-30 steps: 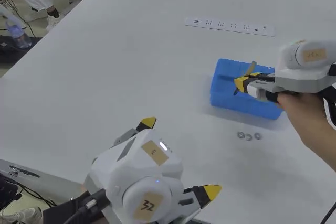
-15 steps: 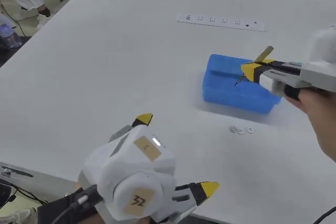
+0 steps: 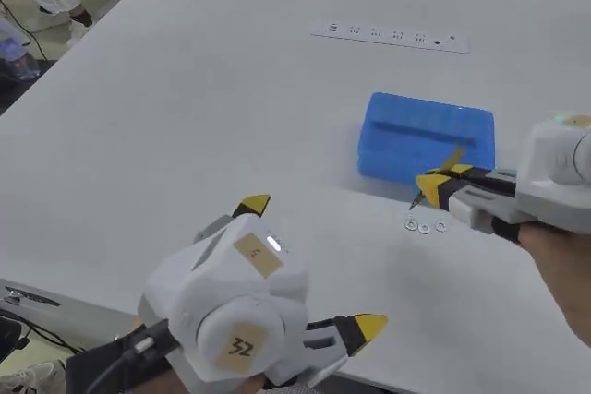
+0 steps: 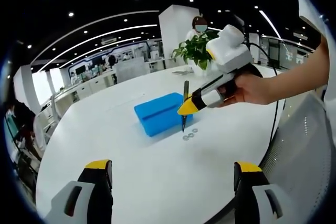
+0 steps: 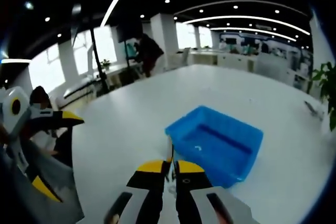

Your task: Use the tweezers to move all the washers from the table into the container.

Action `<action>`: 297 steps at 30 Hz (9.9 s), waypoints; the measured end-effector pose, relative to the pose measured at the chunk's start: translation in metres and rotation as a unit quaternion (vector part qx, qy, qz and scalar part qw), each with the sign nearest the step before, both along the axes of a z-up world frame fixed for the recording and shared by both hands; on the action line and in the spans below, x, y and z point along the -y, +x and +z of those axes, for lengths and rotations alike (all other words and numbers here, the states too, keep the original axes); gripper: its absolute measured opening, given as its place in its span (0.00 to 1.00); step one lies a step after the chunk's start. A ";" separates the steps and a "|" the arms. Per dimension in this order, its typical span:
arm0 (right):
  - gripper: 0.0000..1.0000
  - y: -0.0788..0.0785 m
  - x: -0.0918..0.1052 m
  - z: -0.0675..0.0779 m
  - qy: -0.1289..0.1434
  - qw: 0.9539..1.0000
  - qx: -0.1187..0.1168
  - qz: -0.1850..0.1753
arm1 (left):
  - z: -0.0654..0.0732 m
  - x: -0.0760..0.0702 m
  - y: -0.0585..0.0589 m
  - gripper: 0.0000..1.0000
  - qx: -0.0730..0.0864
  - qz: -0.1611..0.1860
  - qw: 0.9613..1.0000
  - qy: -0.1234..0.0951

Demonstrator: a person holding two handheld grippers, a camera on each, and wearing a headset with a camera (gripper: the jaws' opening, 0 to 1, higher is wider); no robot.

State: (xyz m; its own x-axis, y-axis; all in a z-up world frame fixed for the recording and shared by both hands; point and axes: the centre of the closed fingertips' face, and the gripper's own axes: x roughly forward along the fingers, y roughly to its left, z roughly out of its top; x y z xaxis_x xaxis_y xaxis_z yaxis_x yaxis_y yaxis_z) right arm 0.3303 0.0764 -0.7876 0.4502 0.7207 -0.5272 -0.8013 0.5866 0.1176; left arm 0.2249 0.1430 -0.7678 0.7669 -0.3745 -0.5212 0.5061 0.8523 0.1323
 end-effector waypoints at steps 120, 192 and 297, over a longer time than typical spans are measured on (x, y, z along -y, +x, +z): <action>0.03 0.096 -0.003 -0.022 -0.081 0.997 0.013 -0.006 | -0.020 -0.001 -0.005 0.93 -0.034 -0.018 0.998 0.058; 0.04 0.010 0.023 -0.024 -0.061 0.997 -0.033 0.013 | -0.025 -0.004 -0.006 0.93 -0.039 -0.018 0.996 0.074; 0.03 0.094 0.022 0.014 -0.051 0.995 0.064 -0.058 | -0.029 0.000 -0.009 0.93 -0.050 -0.032 0.995 0.075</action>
